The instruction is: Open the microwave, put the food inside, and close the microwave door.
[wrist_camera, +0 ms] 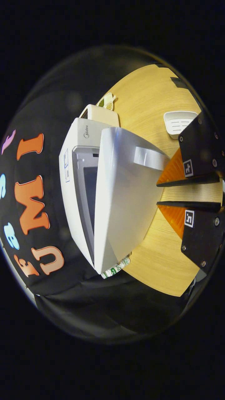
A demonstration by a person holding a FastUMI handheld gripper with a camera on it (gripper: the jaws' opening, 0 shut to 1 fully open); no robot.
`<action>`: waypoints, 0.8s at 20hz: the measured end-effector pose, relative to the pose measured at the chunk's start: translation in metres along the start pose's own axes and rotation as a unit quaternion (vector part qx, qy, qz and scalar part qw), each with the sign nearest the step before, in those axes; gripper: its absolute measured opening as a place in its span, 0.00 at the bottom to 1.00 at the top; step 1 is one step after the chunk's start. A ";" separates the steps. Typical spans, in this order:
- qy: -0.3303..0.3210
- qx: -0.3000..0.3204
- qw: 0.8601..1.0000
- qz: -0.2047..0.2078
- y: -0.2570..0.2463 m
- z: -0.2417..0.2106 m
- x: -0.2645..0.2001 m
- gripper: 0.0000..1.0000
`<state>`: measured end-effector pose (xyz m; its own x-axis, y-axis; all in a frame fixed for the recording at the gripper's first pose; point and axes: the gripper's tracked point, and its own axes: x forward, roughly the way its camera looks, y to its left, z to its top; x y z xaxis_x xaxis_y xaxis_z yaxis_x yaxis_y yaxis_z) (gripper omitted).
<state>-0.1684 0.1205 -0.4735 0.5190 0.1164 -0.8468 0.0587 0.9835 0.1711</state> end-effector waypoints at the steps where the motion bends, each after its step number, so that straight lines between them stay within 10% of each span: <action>1: -0.003 0.000 1.000 -0.002 -0.006 0.004 0.003 0.19; 16: -0.067 -0.037 0.997 -0.031 -0.034 0.073 0.063 0.09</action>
<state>-0.0752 0.0847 -0.4958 0.6261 0.0410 -0.7786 0.0342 0.9962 0.0799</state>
